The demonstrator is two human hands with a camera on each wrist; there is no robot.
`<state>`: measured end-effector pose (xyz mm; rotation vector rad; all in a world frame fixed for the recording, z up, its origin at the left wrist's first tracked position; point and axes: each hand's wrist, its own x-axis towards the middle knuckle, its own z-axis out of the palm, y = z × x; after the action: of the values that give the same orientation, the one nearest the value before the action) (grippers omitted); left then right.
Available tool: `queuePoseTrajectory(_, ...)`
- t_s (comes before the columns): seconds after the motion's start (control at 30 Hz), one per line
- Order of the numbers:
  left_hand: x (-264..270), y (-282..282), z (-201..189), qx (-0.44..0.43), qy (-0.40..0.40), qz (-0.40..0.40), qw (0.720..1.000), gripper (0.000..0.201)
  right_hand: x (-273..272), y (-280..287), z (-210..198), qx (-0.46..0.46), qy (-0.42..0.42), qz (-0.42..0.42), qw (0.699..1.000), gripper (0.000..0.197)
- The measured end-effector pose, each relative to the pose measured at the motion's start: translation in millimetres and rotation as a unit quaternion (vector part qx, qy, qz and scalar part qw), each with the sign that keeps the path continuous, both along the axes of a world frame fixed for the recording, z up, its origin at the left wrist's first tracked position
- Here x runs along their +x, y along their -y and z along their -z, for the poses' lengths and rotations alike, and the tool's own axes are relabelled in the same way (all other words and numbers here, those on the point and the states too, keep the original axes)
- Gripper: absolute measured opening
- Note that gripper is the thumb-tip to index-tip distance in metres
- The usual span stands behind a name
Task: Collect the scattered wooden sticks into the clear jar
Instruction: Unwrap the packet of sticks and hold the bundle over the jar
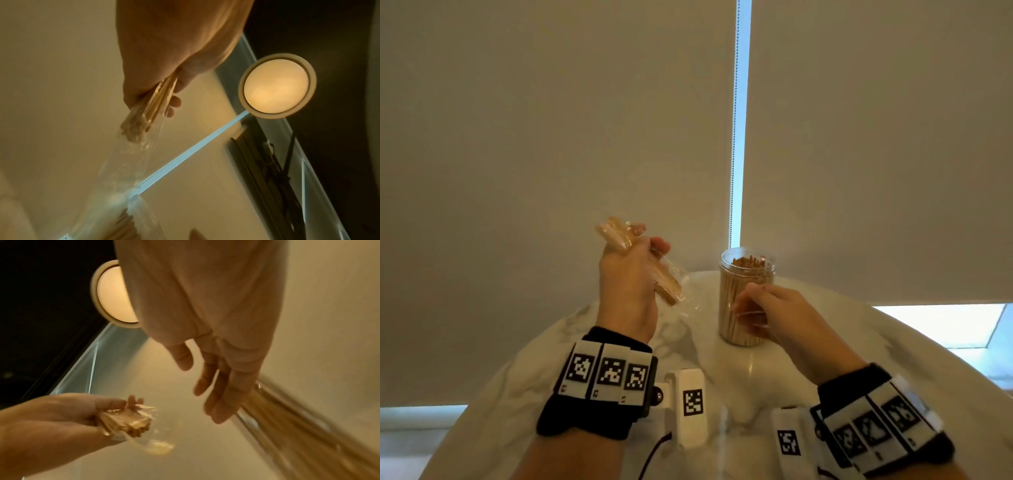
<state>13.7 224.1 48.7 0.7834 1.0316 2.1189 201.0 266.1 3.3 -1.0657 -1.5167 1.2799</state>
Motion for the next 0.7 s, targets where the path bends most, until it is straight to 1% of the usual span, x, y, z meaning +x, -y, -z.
queuePoseTrajectory(0.07, 19, 0, 0, -0.009, -0.072, 0.019, 0.997, 0.018, -6, 3, 2, -0.125, -0.072, 0.005, 0.989, 0.043)
queuePoseTrajectory(0.17, 47, 0, 6, -0.031, -0.128, 0.059, 0.99, 0.016, -12, 8, 8, -0.252, -0.119, -0.045, 0.959, 0.054)
queuePoseTrajectory(0.2, 55, -1, 9, -0.038, -0.133, 0.074, 0.988, 0.017, -13, 9, 11, -0.284, -0.14, -0.068, 0.946, 0.056)
queuePoseTrajectory(0.27, 64, -3, 14, -0.051, -0.139, 0.09, 0.985, 0.023, -15, 11, 18, -0.325, -0.166, -0.099, 0.926, 0.05)
queuePoseTrajectory(0.33, 65, -4, 15, -0.049, -0.136, 0.082, 0.986, 0.024, -18, 13, 25, -0.351, -0.149, -0.109, 0.918, 0.044)
queuePoseTrajectory(0.37, 63, -5, 14, -0.04, -0.128, 0.075, 0.988, 0.022, -20, 14, 27, -0.359, -0.133, -0.116, 0.917, 0.046)
queuePoseTrajectory(0.43, 56, -5, 11, -0.026, -0.105, 0.055, 0.993, 0.016, -22, 15, 30, -0.361, -0.097, -0.132, 0.918, 0.055)
queuePoseTrajectory(0.53, 45, -5, 7, -0.025, -0.062, 0.044, 0.997, 0.016, -26, 18, 30, -0.309, -0.031, -0.139, 0.941, 0.067)
queuePoseTrajectory(0.63, 40, -4, 5, -0.021, -0.018, 0.041, 0.999, 0.015, -28, 22, 28, -0.216, 0.078, -0.091, 0.969, 0.069)
queuePoseTrajectory(0.7, 36, -1, 1, -0.004, 0.011, 0.028, 1.0, 0.019, -25, 20, 26, -0.163, 0.141, -0.062, 0.975, 0.066)
